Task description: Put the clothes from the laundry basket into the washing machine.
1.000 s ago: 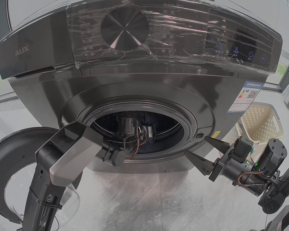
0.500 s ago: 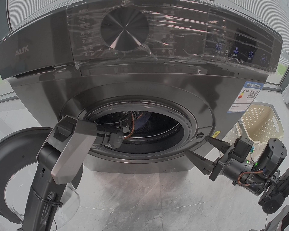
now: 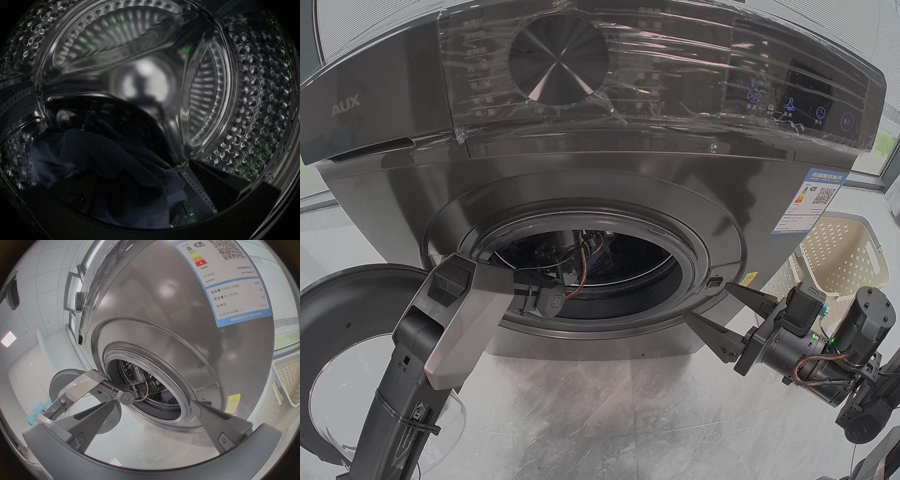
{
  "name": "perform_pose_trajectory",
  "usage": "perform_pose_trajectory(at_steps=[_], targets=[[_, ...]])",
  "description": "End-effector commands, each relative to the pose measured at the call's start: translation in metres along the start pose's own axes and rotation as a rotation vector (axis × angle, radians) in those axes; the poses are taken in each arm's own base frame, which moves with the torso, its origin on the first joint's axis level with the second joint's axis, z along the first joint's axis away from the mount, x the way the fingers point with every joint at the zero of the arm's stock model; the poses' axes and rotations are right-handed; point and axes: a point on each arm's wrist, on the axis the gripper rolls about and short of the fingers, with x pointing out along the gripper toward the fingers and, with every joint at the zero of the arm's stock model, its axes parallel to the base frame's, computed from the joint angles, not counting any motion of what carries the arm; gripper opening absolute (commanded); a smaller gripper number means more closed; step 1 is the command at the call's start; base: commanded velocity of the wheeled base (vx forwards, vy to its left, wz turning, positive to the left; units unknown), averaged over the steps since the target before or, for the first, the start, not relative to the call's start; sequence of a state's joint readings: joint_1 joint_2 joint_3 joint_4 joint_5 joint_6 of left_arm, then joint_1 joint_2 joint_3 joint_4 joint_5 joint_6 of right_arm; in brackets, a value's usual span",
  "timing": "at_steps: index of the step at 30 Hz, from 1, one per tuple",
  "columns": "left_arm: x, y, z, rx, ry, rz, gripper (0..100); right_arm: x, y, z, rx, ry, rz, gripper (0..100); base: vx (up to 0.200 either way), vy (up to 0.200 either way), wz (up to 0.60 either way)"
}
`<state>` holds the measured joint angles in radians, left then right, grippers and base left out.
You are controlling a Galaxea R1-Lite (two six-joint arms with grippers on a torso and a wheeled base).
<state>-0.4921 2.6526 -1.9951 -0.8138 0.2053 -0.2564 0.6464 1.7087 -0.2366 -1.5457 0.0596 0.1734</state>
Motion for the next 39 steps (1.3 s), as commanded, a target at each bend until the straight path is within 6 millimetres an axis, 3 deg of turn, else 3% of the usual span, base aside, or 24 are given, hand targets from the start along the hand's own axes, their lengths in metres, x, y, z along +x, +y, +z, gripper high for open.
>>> perform_pose_trajectory(at_steps=[1,4,8,13,17,18,19,20,21,25,27,31,39], targets=[[-0.01,-0.011,-0.006,0.047,0.038,-0.003,100,-0.001,0.0,0.0,0.0,0.0,0.0,100,0.0,0.0,0.0],[-0.028,-0.022,-0.01,0.11,0.063,-0.038,100,-0.001,0.0,0.001,0.0,-0.005,0.0,100,0.0,0.0,0.0],[-0.067,-0.036,-0.012,0.167,0.157,-0.094,100,-0.001,0.0,0.002,-0.001,-0.009,0.0,100,0.0,0.0,0.0],[-0.124,-0.039,-0.012,0.225,0.217,-0.19,100,-0.002,0.002,0.0,0.001,0.003,0.007,100,0.0,0.0,0.0],[-0.16,-0.035,-0.004,0.232,0.185,-0.237,100,-0.005,0.003,-0.002,0.0,0.014,0.01,100,0.0,0.0,0.0],[-0.16,-0.035,-0.004,0.232,0.185,-0.237,100,-0.005,0.003,-0.002,0.0,0.014,0.01,100,0.0,0.0,0.0],[-0.185,-0.038,0.007,0.224,0.19,-0.274,100,-0.008,0.003,-0.006,0.001,0.034,0.011,100,0.0,0.0,0.0],[-0.185,-0.038,0.007,0.224,0.19,-0.274,100,-0.008,0.003,-0.006,0.001,0.034,0.011,100,0.0,0.0,0.0],[-0.211,-0.038,0.018,0.216,0.213,-0.301,100,-0.012,0.005,-0.009,0.001,0.054,0.017,100,0.0,0.0,0.0],[-0.259,-0.031,0.038,0.207,0.26,-0.344,100,-0.018,0.005,-0.013,0.0,0.076,0.008,100,0.0,0.0,0.0],[-0.268,-0.029,0.041,0.204,0.269,-0.348,100,-0.02,0.005,-0.013,-0.001,0.077,0.007,100,0.0,0.0,0.0],[-0.311,-0.016,0.067,0.195,0.258,-0.357,100,-0.038,0.004,-0.011,0.007,0.083,-0.003,100,0.0,0.0,0.0],[-0.349,-0.003,0.084,0.185,0.236,-0.36,100,-0.064,-0.002,-0.005,-0.003,0.066,-0.051,100,0.0,0.0,0.0]])
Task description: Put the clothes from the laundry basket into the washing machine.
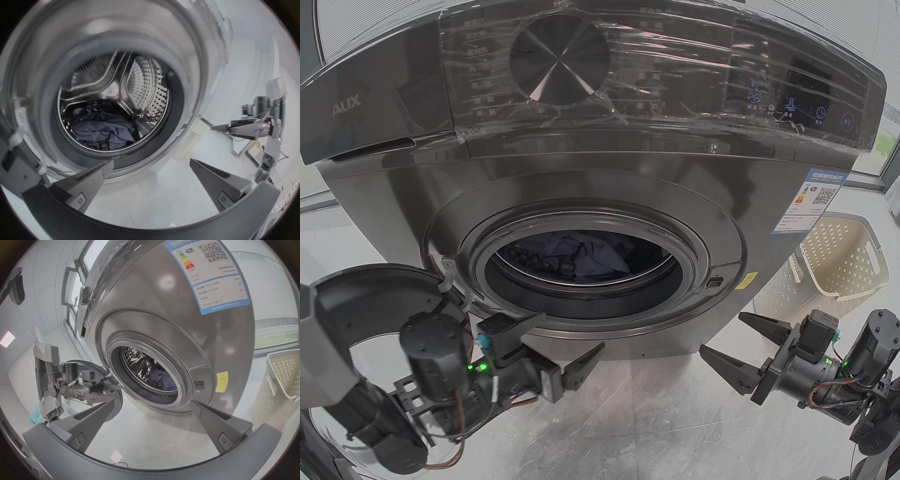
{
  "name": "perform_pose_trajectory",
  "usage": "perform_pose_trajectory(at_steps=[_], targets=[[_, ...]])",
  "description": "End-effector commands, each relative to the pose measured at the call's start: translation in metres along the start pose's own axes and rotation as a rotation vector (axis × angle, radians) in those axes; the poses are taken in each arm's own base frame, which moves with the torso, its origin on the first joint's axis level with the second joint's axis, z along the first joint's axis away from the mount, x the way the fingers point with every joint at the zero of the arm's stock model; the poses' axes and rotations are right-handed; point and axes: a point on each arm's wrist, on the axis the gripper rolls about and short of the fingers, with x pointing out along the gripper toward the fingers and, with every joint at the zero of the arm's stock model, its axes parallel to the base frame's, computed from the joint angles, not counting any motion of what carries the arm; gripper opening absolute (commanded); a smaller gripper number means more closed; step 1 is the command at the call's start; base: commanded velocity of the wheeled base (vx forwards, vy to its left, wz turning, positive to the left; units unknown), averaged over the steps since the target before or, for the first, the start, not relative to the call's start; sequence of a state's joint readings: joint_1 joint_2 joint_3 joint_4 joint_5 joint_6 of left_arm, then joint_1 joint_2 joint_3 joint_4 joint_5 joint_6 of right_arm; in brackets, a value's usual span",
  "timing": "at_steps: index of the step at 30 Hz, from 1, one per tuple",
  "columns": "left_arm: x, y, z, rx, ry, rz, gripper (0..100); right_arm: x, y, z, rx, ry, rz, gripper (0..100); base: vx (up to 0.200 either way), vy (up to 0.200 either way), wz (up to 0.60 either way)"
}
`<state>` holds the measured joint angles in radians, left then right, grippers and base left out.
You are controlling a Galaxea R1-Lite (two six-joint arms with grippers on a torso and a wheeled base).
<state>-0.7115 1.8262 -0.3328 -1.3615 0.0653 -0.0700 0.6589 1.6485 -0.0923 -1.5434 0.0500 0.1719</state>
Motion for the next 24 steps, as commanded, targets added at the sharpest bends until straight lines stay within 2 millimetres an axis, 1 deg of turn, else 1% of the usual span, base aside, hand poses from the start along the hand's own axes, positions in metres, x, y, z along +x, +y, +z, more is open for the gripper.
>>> perform_pose_trajectory(at_steps=[1,2,5,8,9,10,12,14,16,17,18,19,20,21,22,24], targets=[[-0.071,-0.002,0.02,-0.009,-0.12,-0.041,100,-0.034,-0.005,0.007,-0.007,-0.028,-0.045,100,0.0,0.0,0.0],[-0.075,-0.001,0.022,-0.011,-0.131,-0.032,100,-0.037,-0.006,0.009,-0.01,-0.033,-0.054,100,0.0,0.0,0.0],[-0.092,0.001,0.03,-0.014,-0.187,-0.028,100,-0.048,-0.009,0.012,-0.01,-0.02,-0.087,100,-0.2,0.0,0.0],[-0.107,0.002,0.037,-0.013,-0.233,-0.026,100,-0.059,-0.008,0.014,-0.009,-0.006,-0.094,100,-0.2,0.0,0.0],[-0.107,0.002,0.037,-0.013,-0.233,-0.026,100,-0.06,-0.008,0.014,-0.009,-0.006,-0.094,100,-0.2,0.0,0.0],[-0.115,0.003,0.038,-0.008,-0.244,-0.026,100,-0.066,-0.008,0.015,-0.008,-0.003,-0.104,100,-0.2,0.0,0.0],[-0.123,0.003,0.039,-0.007,-0.253,-0.022,100,-0.074,-0.01,0.017,-0.01,0.001,-0.129,100,-0.2,0.0,0.0],[-0.127,0.004,0.038,-0.008,-0.253,-0.018,100,-0.077,-0.011,0.017,-0.009,0.004,-0.141,100,-0.2,0.0,0.0],[-0.137,0.008,0.039,0.0,-0.26,0.008,100,-0.082,-0.013,0.018,-0.01,-0.005,-0.166,100,-0.2,0.0,0.0],[-0.138,0.009,0.039,0.001,-0.26,0.012,100,-0.082,-0.013,0.018,-0.01,-0.005,-0.167,100,-0.2,0.0,0.0],[-0.145,0.012,0.04,0.014,-0.271,0.032,100,-0.087,-0.015,0.019,-0.027,-0.01,-0.19,100,-0.2,0.0,0.0],[-0.146,0.012,0.04,0.017,-0.272,0.035,100,-0.089,-0.015,0.02,-0.033,-0.011,-0.196,100,-0.2,0.0,0.0],[-0.154,0.014,0.041,0.023,-0.277,0.055,100,-0.095,-0.016,0.02,-0.055,-0.008,-0.216,100,-0.2,0.0,0.0],[-0.154,0.014,0.041,0.023,-0.277,0.055,100,-0.095,-0.016,0.02,-0.055,-0.008,-0.216,100,-0.2,0.0,0.0],[-0.165,0.018,0.041,0.026,-0.284,0.085,100,-0.105,-0.015,0.02,-0.078,-0.012,-0.237,100,-0.2,0.0,0.0],[-0.177,0.02,0.041,0.029,-0.284,0.113,100,-0.117,-0.014,0.021,-0.097,-0.023,-0.259,100,-0.2,0.0,0.0]])
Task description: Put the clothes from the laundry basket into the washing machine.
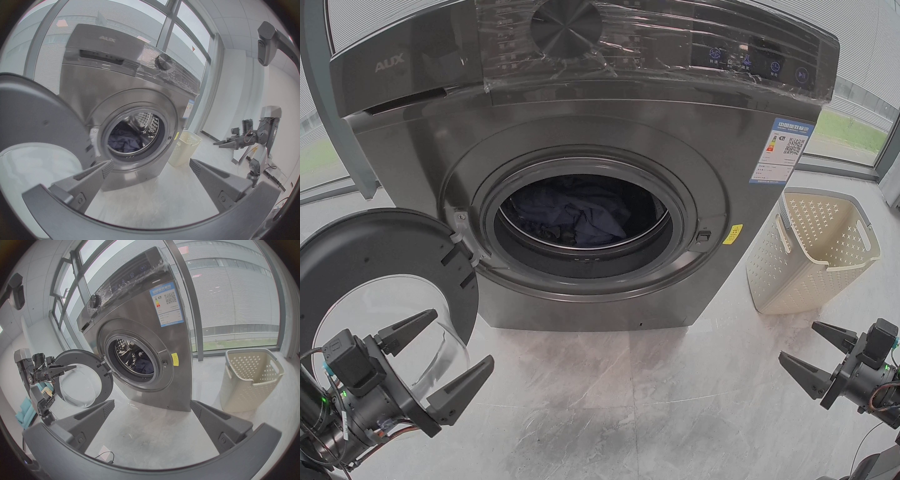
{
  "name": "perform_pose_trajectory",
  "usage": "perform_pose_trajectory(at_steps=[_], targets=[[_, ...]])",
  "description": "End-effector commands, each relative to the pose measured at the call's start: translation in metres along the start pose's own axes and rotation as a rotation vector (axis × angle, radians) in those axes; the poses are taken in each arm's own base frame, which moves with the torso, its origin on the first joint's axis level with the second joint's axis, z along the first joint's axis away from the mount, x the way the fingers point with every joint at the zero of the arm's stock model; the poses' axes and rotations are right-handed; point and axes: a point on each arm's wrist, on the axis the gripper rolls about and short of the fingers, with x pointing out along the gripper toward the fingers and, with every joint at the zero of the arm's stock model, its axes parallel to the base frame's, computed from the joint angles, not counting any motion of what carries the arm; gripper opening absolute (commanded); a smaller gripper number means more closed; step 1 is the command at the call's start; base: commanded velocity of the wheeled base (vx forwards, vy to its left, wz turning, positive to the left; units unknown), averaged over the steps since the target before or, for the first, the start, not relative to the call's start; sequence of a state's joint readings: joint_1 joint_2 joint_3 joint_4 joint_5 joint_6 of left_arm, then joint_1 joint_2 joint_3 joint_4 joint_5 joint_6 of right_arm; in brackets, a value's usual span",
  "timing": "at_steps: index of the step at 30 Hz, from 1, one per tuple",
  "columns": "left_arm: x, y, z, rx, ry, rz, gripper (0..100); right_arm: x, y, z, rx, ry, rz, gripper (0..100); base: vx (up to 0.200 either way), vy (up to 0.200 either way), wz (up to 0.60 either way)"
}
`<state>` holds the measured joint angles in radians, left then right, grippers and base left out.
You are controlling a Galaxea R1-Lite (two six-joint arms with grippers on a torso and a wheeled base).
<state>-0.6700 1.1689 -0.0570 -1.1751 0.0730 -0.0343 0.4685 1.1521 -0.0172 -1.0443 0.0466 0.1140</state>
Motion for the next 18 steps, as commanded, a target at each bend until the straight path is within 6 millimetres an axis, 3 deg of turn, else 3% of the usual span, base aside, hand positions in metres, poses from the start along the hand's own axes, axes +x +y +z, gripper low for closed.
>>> perform_pose_trajectory(at_steps=[1,8,14,18], targets=[[-0.04,0.011,0.015,0.015,-0.084,0.091,100,-0.039,-0.005,0.002,-0.051,-0.083,-0.071,100,-0.2,0.0,0.0],[-0.079,0.017,0.006,0.031,-0.036,0.223,100,-0.073,-0.007,-0.007,-0.056,-0.096,-0.172,100,-0.029,0.0,0.0],[-0.099,0.016,-0.002,0.025,-0.048,0.274,100,-0.092,-0.004,-0.012,-0.061,-0.151,-0.23,100,-0.2,0.0,0.0],[-0.108,0.016,-0.013,0.032,-0.035,0.316,100,-0.101,-0.003,-0.014,-0.062,-0.17,-0.272,100,-0.05,0.0,0.0]])
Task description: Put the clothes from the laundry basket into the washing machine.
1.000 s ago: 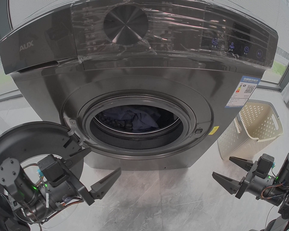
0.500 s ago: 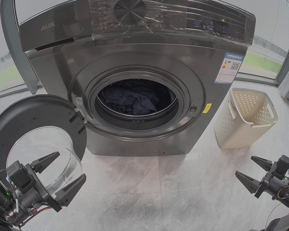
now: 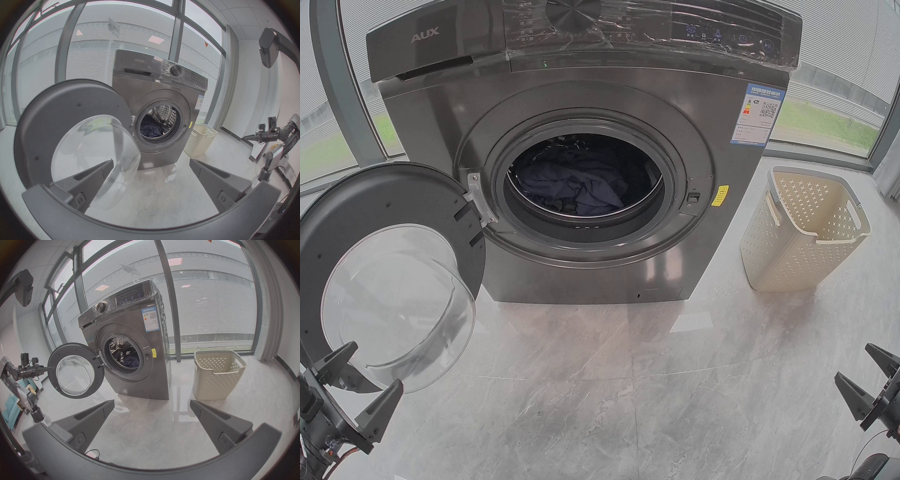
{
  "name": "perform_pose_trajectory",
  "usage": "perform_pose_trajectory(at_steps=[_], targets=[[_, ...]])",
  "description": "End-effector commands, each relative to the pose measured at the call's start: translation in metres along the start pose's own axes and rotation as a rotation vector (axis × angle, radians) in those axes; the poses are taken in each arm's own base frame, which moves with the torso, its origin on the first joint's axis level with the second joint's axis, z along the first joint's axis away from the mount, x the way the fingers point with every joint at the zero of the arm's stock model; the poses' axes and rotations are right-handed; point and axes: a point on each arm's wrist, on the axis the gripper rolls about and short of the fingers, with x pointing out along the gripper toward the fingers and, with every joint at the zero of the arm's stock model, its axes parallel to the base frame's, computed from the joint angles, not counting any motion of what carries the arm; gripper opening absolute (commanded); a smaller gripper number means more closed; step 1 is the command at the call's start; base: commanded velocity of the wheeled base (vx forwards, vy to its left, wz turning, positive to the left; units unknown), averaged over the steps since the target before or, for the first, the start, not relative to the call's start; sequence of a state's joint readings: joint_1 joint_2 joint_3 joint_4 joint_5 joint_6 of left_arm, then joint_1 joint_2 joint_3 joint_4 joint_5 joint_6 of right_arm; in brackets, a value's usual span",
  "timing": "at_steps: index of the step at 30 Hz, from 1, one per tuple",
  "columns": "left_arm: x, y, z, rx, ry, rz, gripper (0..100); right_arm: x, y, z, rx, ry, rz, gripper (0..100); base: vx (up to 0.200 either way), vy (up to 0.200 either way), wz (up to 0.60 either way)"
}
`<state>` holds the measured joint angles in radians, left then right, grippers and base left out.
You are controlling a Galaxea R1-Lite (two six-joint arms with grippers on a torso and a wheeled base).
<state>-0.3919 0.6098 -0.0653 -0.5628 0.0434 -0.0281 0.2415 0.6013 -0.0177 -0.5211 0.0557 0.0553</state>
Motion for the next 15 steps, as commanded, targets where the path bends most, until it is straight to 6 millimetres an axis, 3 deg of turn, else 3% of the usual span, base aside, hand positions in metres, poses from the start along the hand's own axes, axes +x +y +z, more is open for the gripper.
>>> perform_pose_trajectory(at_steps=[1,11,15], targets=[[-0.024,0.003,-0.012,0.005,-0.067,0.077,100,-0.023,0.0,0.0,-0.008,-0.124,-0.068,100,-0.2,0.0,0.0],[-0.059,-0.001,-0.05,0.008,-0.051,0.272,100,-0.055,0.003,-0.04,-0.012,-0.143,-0.143,100,-0.02,0.0,0.0],[-0.067,-0.006,-0.066,0.012,-0.033,0.323,100,-0.061,0.006,-0.057,-0.044,-0.083,-0.276,100,0.0,0.0,0.0]])
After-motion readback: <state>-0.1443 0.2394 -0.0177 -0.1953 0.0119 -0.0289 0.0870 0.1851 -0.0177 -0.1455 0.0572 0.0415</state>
